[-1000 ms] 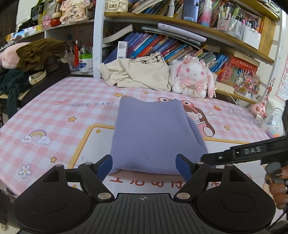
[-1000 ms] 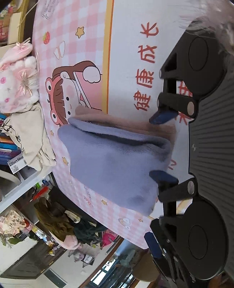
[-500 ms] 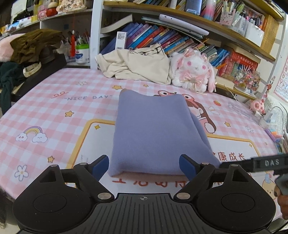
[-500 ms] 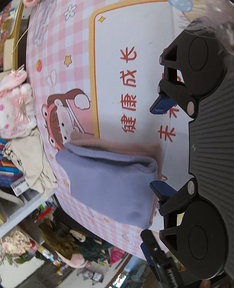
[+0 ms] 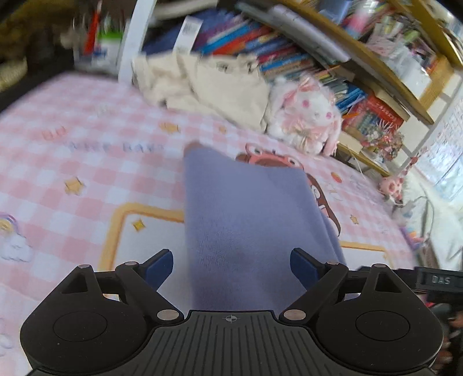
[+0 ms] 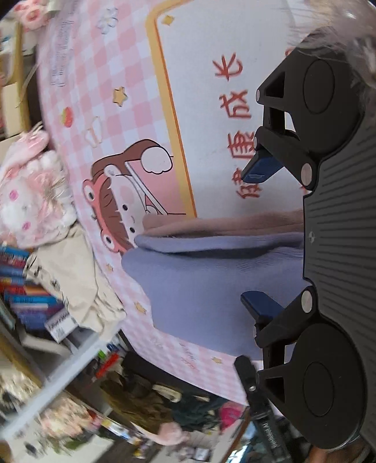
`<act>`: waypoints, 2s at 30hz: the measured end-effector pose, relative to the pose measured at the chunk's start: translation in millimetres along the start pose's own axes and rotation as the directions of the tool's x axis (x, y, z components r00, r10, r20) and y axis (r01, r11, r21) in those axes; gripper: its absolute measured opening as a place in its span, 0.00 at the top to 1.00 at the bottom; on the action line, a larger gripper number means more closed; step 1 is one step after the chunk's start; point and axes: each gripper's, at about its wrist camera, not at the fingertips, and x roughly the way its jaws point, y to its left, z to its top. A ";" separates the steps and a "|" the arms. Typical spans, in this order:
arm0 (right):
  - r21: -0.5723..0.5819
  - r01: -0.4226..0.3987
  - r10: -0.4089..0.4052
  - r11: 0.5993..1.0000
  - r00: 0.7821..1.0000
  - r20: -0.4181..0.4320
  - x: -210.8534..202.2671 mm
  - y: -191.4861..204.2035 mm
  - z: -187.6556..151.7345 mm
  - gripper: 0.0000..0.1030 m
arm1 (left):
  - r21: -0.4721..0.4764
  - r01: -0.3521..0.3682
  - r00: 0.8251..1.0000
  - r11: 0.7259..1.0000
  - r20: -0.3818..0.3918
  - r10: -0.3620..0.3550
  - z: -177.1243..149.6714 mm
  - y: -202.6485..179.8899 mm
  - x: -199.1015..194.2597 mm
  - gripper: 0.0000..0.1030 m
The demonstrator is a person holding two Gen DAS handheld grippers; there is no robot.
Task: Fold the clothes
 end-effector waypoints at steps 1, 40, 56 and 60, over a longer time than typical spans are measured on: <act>0.023 0.003 -0.003 1.000 1.000 -0.010 7.0 -1.5 3.4 0.27 | -0.042 0.012 1.000 0.999 -0.028 -0.013 2.7 6.2 6.4 0.17; -0.067 -0.008 0.015 0.998 0.995 0.103 10.0 46.8 -5.5 0.76 | 0.043 0.167 0.985 0.985 -0.051 -0.164 18.8 7.4 10.7 0.59; -0.204 -0.009 0.042 0.979 0.986 0.160 33.5 70.2 63.0 0.76 | 0.048 0.175 0.984 0.983 0.028 -0.176 83.4 11.6 31.0 0.58; -0.215 0.005 0.027 0.977 0.989 0.146 54.3 73.7 79.2 0.76 | 0.044 0.157 0.987 0.987 0.027 -0.159 95.7 16.4 45.1 0.58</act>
